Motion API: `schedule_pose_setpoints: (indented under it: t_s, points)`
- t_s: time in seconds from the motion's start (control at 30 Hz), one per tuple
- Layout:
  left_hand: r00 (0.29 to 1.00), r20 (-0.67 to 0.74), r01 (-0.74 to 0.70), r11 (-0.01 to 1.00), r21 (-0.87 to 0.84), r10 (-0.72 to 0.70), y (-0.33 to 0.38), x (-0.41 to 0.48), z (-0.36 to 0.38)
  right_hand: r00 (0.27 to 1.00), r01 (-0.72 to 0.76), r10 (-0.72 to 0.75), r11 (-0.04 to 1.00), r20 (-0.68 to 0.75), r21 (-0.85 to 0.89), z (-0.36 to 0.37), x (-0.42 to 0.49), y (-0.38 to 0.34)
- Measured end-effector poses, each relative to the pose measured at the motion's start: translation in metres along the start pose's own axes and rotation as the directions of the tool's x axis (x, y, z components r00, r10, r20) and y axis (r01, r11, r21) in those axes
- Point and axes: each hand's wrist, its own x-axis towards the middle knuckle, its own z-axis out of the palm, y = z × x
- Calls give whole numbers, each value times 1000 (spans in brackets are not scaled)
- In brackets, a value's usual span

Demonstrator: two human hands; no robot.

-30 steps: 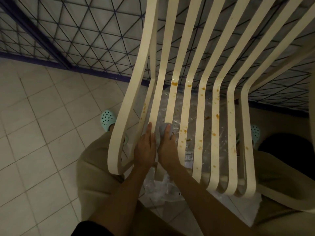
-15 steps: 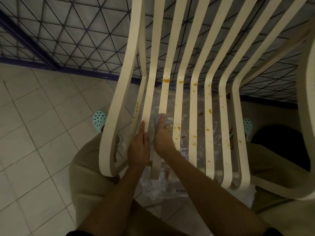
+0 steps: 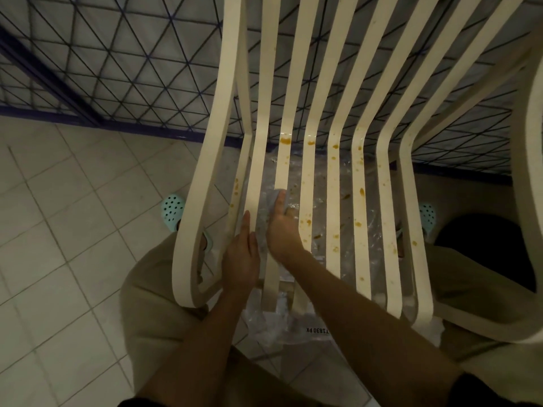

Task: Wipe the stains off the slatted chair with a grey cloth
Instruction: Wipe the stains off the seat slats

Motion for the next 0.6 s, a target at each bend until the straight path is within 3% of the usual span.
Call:
schedule_pose_setpoints:
  t_s: [0.27,0.5,0.6]
  points:
    - [999,47,-9,1000,27,7,-3,-4,1,997,83,-82,994,-9,77,52,-81,25]
    - [998,67,-19,1000,21,17,-3,-18,-4,996,1,-13,991,92,133,60,-111,34]
    - [998,59,-30,998,61,26,7,-13,-4,998,-30,18,976,58,214,53,-99,31]
